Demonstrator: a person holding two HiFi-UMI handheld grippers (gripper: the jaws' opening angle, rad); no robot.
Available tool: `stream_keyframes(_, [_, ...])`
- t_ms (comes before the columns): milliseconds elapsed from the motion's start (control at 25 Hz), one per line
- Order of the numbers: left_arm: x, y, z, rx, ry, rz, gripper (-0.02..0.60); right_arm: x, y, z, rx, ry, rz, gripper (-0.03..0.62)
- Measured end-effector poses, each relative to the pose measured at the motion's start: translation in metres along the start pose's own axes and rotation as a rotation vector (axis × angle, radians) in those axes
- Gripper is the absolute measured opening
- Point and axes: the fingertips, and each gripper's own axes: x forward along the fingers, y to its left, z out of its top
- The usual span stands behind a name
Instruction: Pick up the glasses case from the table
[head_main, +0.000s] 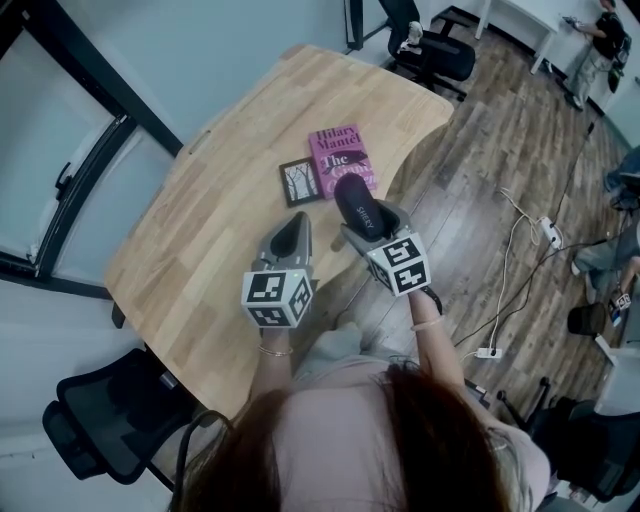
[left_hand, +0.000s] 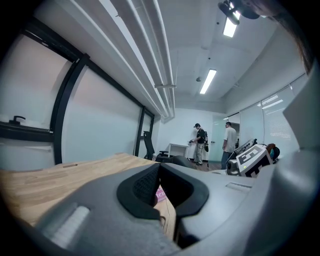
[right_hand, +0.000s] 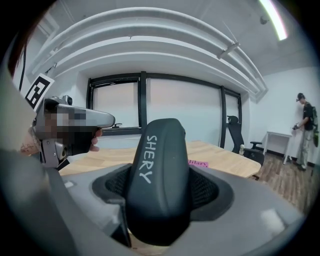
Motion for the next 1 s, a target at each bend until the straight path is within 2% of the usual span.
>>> stream_keyframes(1000, [-0.063,-0.079,0.007,0.045,-0.060,0.022,0.006,-0.119,0.007,0.030,-0.043,-0.184,-0.016,0.348])
